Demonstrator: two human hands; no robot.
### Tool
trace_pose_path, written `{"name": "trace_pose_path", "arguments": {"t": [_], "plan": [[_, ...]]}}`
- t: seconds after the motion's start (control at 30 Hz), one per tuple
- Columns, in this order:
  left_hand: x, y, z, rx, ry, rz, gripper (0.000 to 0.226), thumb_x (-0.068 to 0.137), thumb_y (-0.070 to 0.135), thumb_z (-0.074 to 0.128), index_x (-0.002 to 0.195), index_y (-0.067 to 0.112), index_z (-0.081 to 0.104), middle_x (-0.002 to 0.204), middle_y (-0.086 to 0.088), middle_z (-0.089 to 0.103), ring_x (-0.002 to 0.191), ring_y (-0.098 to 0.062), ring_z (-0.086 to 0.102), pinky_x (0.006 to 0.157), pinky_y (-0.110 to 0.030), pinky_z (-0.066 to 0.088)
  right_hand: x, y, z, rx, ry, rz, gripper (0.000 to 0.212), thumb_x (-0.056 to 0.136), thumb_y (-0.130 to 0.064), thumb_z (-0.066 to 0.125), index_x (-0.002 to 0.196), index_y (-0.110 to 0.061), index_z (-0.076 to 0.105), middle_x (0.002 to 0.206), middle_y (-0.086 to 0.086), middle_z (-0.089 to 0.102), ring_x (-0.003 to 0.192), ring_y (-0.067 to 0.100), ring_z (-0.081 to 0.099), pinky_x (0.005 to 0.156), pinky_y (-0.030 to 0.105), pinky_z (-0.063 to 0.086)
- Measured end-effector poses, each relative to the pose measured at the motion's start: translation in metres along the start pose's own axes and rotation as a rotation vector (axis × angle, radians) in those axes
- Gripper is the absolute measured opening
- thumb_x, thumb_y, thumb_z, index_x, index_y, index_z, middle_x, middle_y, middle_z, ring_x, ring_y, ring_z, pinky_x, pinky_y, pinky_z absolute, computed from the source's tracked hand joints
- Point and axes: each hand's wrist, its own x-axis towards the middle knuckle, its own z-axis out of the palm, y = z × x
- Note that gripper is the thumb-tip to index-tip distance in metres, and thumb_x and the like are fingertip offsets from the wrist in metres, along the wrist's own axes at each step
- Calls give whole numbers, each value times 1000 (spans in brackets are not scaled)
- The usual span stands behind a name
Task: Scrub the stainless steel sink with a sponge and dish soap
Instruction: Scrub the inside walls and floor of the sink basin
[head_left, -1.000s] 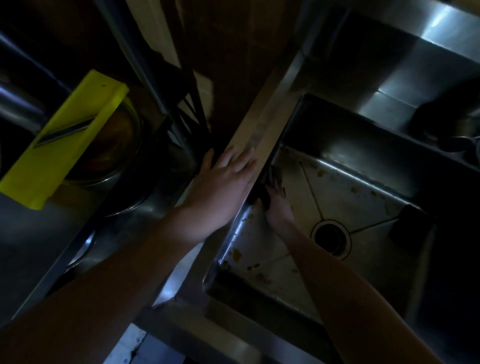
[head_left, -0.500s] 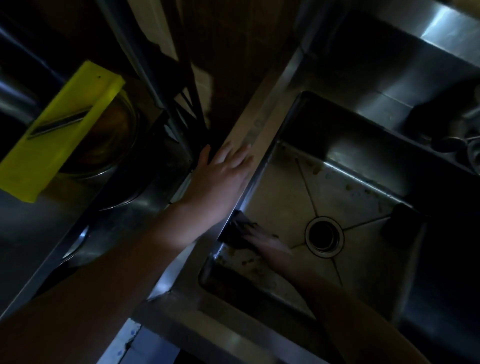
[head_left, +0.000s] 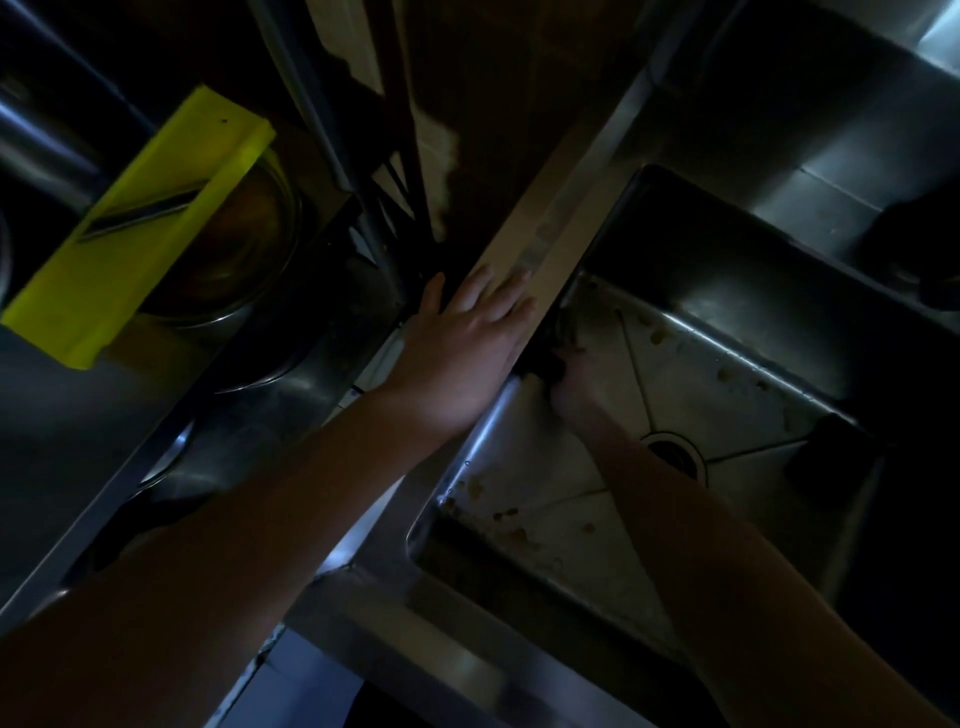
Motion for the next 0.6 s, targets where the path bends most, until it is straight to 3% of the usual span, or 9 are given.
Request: {"name": "trace_pose_path", "arguments": {"t": [0.1,0.17,0.3,0.47,0.6], "plan": [[0,1,-1,-12,3,-9,43,98,27,37,141,23,35,157,4,20,143,-24,15,111,-54,17,-35,9,23,-309,-55,-125,33,92,-20,49,123,-28,60,128,11,56,110,32,58,89,34,47],[1,2,-1,-3,5,-6,43,98,26,38,141,22,35,157,4,19,143,-24,15,112,-54,17,-61,13,35,-391,-193,-223,37,93,-22,47,127,-33,54,129,9,52,111,30,57,88,35,47],[1,1,1,3,5,-16,44,98,27,38,141,23,35,157,5,19,143,-25,16,111,-54,16,-99,20,49,-433,-429,-391,48,94,-17,47,140,-30,42,144,7,43,129,25,45,97,38,45],[1,2,2,27,22,-17,42,98,28,36,139,23,39,156,4,24,141,-26,20,108,-53,17,-118,26,52,-517,-613,-682,41,97,-18,48,137,-15,48,151,12,35,142,25,30,113,38,33],[-1,3,3,36,21,-25,43,98,27,36,140,23,37,156,5,23,142,-26,19,107,-54,20,-128,32,37,-666,-678,-703,40,98,-20,44,138,-18,47,154,3,32,143,17,26,112,31,29]]}}
